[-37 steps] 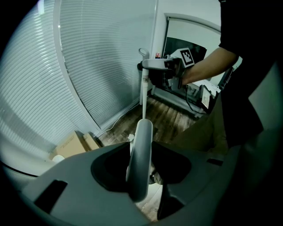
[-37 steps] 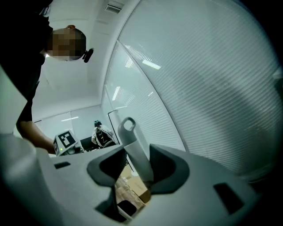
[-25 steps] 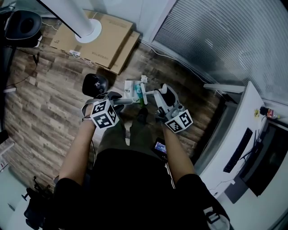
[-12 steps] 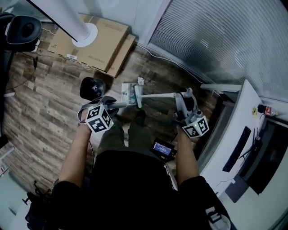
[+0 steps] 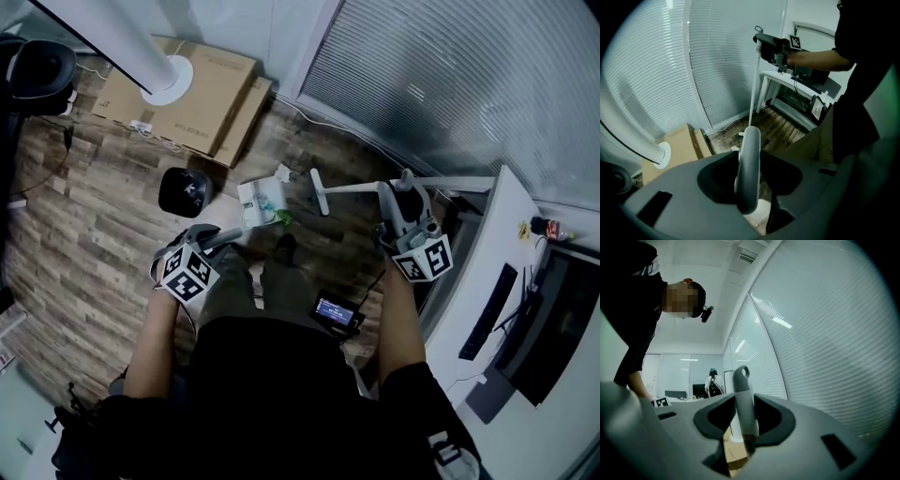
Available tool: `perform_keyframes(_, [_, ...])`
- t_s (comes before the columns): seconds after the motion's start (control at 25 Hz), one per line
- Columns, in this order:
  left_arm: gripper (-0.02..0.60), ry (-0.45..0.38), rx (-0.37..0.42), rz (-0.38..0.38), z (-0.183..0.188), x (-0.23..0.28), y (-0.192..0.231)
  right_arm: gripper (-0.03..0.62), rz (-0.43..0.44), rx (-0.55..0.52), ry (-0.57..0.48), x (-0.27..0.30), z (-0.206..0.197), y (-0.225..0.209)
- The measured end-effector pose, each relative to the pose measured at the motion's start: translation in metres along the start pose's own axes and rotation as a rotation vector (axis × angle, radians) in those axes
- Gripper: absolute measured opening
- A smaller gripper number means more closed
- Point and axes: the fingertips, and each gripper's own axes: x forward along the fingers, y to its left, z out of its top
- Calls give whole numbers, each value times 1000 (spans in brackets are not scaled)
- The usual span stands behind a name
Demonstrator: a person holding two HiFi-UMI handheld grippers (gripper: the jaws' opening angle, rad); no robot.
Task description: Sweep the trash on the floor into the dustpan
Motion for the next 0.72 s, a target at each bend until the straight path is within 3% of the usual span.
perform_keyframes(0.24, [130, -10, -193, 74, -16, -8, -14, 120, 73, -90, -34, 39, -4, 6])
perform_keyframes(0.36, [130, -19, -259, 101, -18, -6, -21, 120, 116, -109, -15, 60, -36, 13])
perform_keyframes(0.44, [130, -21, -270, 104, -16, -3, -27, 120, 150, -75, 43, 70, -76, 20])
perform_keyframes(0.56, [130, -28, -268, 90, -10, 1, -30, 129, 189, 65, 117, 77, -135, 33])
perform_keyframes(0.72, [130, -38, -268, 75, -9, 0, -28, 135, 264, 162, 137, 77, -150, 62])
